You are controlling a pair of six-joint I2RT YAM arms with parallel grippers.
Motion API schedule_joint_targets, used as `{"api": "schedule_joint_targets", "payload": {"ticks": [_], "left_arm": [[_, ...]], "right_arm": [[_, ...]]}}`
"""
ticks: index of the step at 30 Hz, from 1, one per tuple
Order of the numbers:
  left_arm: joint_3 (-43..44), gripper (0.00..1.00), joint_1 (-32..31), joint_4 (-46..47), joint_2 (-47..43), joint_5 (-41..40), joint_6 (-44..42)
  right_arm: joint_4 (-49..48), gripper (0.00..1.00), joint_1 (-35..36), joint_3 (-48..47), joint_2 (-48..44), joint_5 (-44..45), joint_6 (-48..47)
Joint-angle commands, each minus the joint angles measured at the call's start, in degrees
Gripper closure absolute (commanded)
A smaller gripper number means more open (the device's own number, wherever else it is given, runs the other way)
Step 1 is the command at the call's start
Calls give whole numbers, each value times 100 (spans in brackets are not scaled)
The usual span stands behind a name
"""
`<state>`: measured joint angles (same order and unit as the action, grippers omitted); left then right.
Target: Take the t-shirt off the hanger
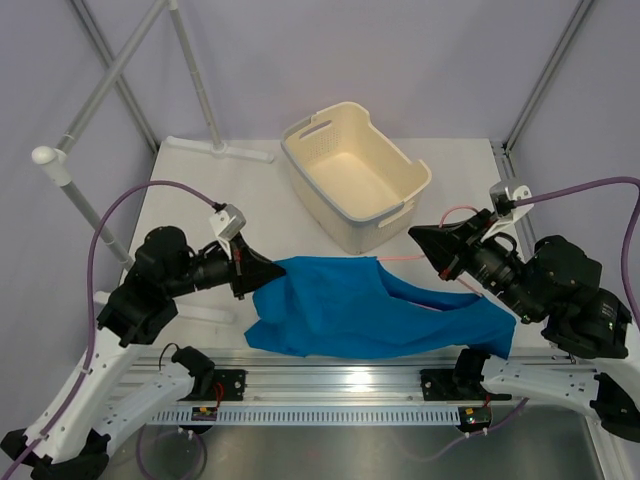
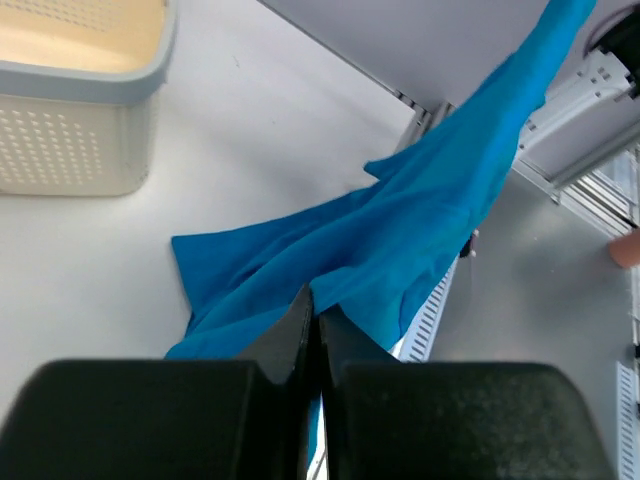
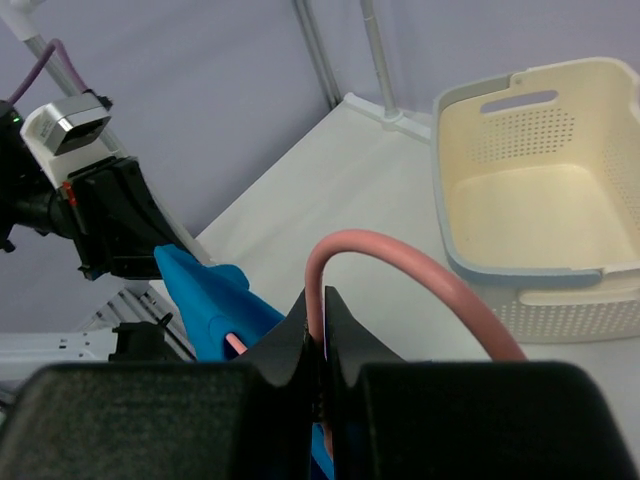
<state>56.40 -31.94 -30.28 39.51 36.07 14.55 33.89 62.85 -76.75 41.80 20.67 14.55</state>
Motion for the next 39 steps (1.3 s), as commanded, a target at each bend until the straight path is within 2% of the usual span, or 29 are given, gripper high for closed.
{"api": "schedule_joint_targets", "payload": {"ticks": [1, 3, 7, 10, 12, 16, 24, 36, 39], "left_arm": [[28, 100, -14, 200, -233, -696, 188], [116, 100, -14, 15, -250, -1170, 268], [371, 100, -22, -556, -163, -2794, 584], [591, 100, -14, -829, -40, -3420, 804], [644, 100, -14, -874, -31, -3563, 901], [846, 100, -14, -1067, 109, -4492, 971], [873, 100, -14, -1243, 593, -5469, 1033], [978, 100, -5, -1384, 901, -6190, 1147], [1004, 100, -5, -1393, 901, -6166, 1130]], "right_arm": [[-225, 100, -27, -24, -338, 850, -224], [-85, 100, -27, -129, -453, 913, -224], [135, 100, -27, -410, -892, 991, -136], [372, 100, -27, -481, -1120, 1167, -127], [521, 100, -27, -481, -1235, 1212, -84], [715, 100, -36, -464, -1481, 1238, -48], [996, 100, -18, -446, -1921, 1203, 4], [1067, 100, -27, -261, -2465, 1194, 22], [1137, 100, -27, -218, -2667, 1133, 57]]}}
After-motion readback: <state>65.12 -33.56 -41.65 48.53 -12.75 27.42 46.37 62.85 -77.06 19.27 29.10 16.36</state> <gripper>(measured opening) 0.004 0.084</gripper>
